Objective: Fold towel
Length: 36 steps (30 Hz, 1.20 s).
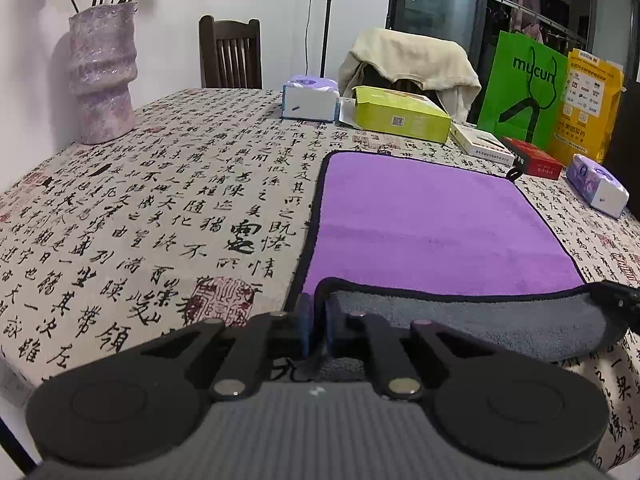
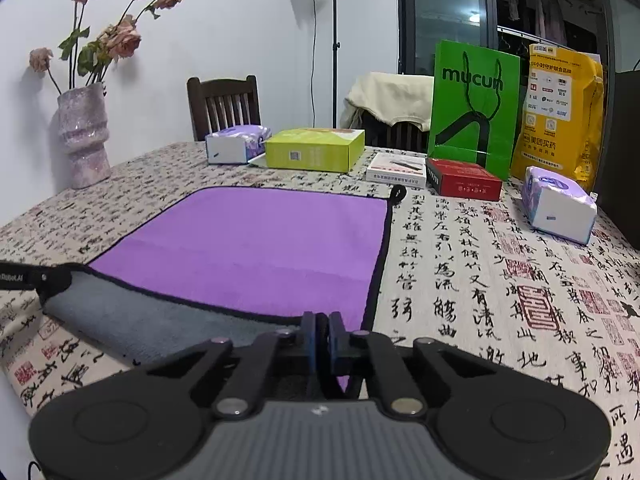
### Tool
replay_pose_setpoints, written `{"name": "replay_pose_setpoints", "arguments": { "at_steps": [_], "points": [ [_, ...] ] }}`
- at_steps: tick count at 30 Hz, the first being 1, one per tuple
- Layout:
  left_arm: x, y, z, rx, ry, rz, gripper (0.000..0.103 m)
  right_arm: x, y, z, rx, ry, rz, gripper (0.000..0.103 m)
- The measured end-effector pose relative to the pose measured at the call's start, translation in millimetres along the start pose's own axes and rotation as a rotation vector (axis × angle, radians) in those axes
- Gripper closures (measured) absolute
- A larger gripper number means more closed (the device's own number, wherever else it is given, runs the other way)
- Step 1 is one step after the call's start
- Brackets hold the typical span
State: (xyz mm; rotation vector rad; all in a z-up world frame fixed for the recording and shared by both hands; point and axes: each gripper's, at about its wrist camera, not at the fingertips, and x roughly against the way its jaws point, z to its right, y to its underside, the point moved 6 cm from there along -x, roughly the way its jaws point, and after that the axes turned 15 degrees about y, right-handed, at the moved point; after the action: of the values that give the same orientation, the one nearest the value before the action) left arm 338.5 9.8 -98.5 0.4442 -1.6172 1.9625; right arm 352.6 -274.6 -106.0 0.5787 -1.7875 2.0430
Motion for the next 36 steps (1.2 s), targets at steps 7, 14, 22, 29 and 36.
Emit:
{"name": "replay_pose_setpoints", "arguments": {
  "at_steps": [7, 14, 22, 29, 36],
  "points": [
    [1, -20, 1, 0.009, -0.003, 0.043, 0.097, -5, -20, 3, 0.013, -0.008, 0.035, 0.098],
    [-18, -52, -3, 0.028, 0.002, 0.067, 0.097, -25, -50, 4, 0.028, -0.004, 0.074, 0.098],
    [-54, -97, -11, 0.045, 0.011, 0.085, 0.097, -68, -97, 6, 0.027, -0.012, 0.106, 0.098],
    [-99, -130, -23, 0.096, 0.01, 0.062, 0.097, -120, -127, 9, -0.002, -0.03, 0.076, 0.099],
    [-142, -153, -35, 0.129, 0.003, 0.042, 0.097, -168, -151, 7, -0.007, -0.02, 0.045, 0.099]
  ]
}}
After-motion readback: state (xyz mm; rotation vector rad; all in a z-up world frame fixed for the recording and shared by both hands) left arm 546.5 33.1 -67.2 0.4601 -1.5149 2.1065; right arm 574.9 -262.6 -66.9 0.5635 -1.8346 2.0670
